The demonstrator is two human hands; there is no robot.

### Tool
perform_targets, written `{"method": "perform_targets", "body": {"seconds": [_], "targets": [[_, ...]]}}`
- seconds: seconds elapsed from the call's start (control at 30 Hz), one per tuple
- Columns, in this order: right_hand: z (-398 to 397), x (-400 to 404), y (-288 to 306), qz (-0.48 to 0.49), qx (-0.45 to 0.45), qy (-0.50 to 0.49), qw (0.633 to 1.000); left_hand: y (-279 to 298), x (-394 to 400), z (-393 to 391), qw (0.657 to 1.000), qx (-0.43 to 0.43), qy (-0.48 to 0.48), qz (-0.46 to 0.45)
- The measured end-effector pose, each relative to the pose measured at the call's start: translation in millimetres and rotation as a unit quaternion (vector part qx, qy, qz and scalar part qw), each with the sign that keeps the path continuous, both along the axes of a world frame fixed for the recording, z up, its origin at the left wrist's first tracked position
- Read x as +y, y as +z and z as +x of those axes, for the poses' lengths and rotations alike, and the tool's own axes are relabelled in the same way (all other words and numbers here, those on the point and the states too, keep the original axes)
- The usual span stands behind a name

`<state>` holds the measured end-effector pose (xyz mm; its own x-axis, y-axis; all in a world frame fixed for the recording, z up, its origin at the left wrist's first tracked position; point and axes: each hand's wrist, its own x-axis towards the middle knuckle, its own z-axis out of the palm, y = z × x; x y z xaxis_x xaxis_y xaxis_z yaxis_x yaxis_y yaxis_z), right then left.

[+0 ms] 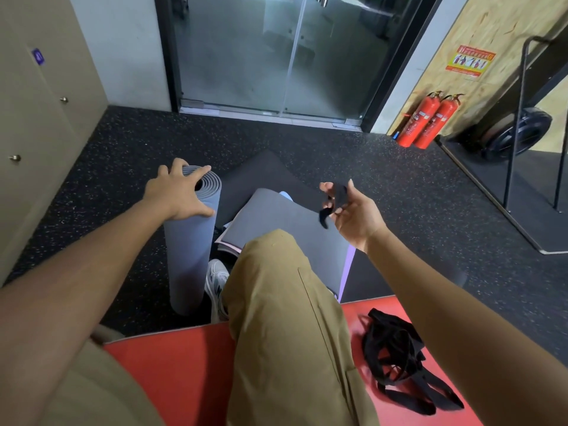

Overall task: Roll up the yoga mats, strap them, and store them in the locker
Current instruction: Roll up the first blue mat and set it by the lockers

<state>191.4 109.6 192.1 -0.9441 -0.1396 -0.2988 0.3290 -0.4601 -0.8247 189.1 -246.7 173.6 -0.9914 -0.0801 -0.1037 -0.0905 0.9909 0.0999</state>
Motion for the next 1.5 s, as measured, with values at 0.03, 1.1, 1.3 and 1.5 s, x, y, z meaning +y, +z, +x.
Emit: {"method": "perform_targets", "body": {"seconds": [0.03,1.1,1.3,1.5], "targets": [[-0.8,-3.0,-2.4,-0.016,-0.011,0.001,1.000,-0.1,-2.2,0.1,1.000,0.001,0.002,0.001],[-43.0,-132.8,11.3,0.044,0.145,0.102,0.983,-12.4,-27.1,12.1,0.999,0.035,0.002,0.008],[-40.7,-166.6,-9.4,0.336,0.208,0.197,0.897,-21.5,-43.2,22.3,0.998,0.060,0.005,0.023],[-61.7,-200.2,-31.5,0.494,0.290,0.301,0.762,-30.5,-66.0,29.5,0.987,0.060,-0.025,0.146]]}}
